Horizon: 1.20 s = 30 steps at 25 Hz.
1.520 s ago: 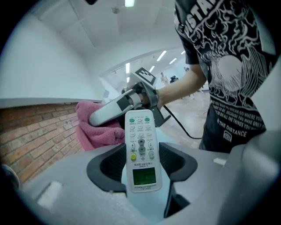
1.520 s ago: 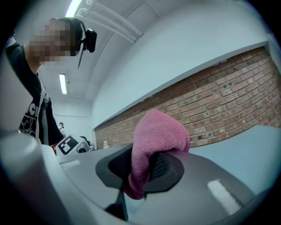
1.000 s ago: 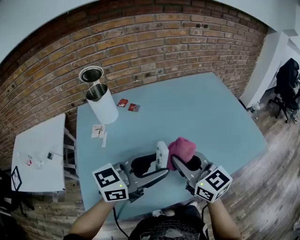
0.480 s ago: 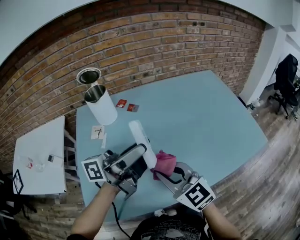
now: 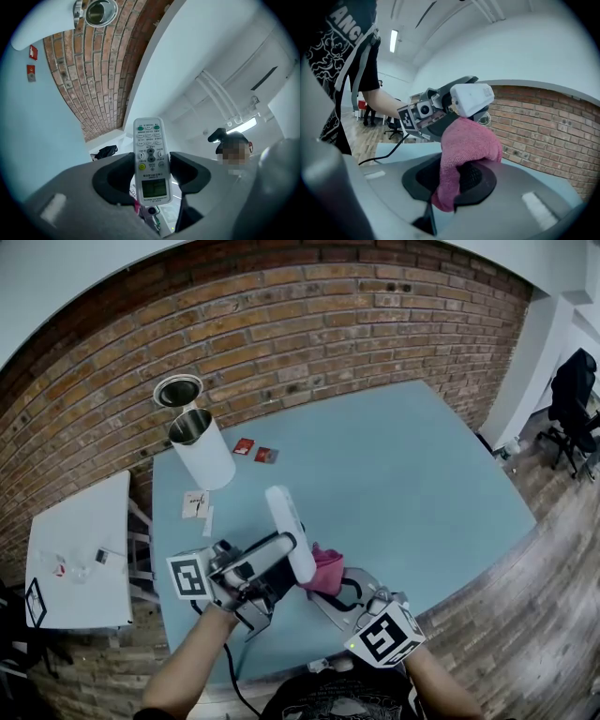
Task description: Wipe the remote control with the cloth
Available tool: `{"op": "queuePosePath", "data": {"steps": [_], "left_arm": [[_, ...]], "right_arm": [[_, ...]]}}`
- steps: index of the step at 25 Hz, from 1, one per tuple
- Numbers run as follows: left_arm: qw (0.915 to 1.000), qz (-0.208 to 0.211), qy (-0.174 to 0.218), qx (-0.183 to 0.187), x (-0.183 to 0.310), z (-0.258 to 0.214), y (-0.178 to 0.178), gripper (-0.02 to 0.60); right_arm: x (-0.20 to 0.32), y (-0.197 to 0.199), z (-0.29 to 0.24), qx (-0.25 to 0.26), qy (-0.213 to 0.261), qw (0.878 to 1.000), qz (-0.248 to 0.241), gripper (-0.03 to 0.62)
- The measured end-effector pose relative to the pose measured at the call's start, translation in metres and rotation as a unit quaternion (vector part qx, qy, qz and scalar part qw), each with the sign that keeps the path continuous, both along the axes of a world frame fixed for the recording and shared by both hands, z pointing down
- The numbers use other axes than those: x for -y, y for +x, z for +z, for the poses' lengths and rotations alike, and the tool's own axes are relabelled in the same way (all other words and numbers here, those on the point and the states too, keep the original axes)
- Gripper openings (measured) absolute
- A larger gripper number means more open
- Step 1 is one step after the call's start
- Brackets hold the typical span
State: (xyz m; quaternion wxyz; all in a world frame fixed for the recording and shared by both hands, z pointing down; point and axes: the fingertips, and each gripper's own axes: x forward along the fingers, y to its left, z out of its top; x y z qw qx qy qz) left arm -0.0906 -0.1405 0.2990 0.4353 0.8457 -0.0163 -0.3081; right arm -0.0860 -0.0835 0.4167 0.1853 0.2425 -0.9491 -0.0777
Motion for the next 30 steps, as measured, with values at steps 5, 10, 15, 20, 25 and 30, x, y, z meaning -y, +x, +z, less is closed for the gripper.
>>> {"op": "queuePosePath", "data": {"steps": [5, 10, 15, 20, 25, 30], "left_arm": [[0.9997, 0.023, 0.007, 0.011, -0.008, 0.003, 0.005, 0.238], [0.9984, 0.022, 0.026, 0.046, -0.01, 0.012, 0.009, 0.238], [0.997, 0.031, 0.033, 0.062, -0.014, 0.016, 0.015, 0.238], [0.9953, 0.039, 0.038, 0.081, -0.017, 0.024, 0.02, 0.238], [0.9918, 0.016, 0.039, 0.12, -0.009, 0.035, 0.013, 0.238], [0.9648, -0.013, 0.058, 0.256, -0.002, 0.074, 0.019, 0.238]], "right_arm": [[0.008, 0.006, -0.002, -0.005, 0.005, 1.0, 0.015, 0.066], [0.014, 0.008, -0.006, 0.0, 0.015, 1.0, 0.018, 0.066], [0.019, 0.011, -0.008, 0.002, 0.019, 1.0, 0.021, 0.066], [0.023, 0.015, -0.008, 0.005, 0.012, 0.999, 0.032, 0.066], [0.028, 0.014, 0.006, 0.002, -0.008, 0.999, 0.041, 0.066], [0.033, 0.034, 0.033, 0.011, -0.041, 0.996, 0.078, 0.066]]}}
